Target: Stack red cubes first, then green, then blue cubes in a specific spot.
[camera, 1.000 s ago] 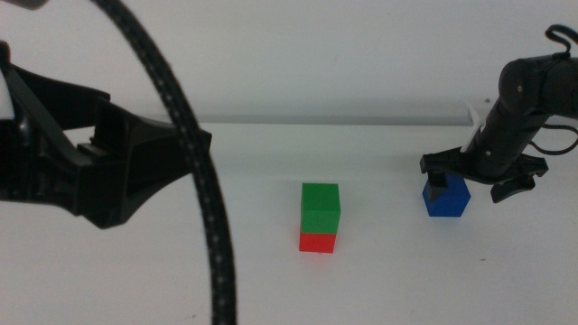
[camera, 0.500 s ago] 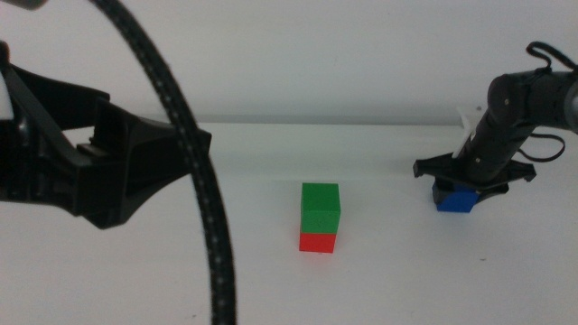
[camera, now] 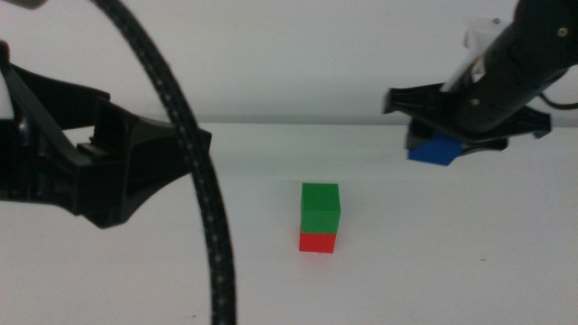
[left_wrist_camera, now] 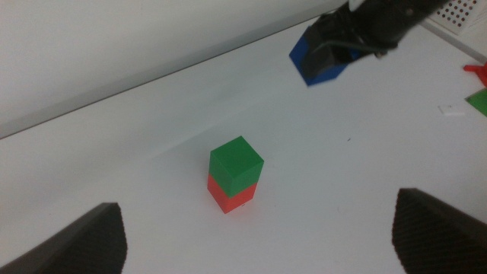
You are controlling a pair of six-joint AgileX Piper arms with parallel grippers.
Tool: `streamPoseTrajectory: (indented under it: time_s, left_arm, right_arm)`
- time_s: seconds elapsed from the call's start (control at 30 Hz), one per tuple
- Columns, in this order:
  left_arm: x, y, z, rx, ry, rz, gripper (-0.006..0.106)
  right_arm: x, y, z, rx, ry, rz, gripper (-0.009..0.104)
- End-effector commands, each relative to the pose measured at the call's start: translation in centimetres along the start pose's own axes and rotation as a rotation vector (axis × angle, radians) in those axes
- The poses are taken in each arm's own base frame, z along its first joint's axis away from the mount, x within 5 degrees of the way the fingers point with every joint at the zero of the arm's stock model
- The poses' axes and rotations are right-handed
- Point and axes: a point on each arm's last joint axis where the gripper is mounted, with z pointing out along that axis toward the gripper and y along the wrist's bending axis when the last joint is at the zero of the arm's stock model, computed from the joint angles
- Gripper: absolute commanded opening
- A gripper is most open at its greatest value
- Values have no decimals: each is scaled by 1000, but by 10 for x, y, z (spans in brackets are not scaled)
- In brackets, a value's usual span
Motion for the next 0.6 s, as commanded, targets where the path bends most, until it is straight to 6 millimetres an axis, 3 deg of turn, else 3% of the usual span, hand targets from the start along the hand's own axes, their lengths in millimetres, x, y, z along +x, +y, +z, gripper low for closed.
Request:
streamPoseTrajectory:
  time_s: [0.0, 0.2, 0.57]
  left_arm:
    - [-1, 0, 0, 3, -16, -9, 94]
    - [-1, 0, 0, 3, -16, -9, 94]
    - [-1, 0, 0, 3, -16, -9, 94]
  right_arm:
    - [11, 14, -16, 20, -1, 52, 5]
    - [25, 40, -32, 55, 14, 60, 9]
    - [41, 76, 4, 126, 148, 35, 9]
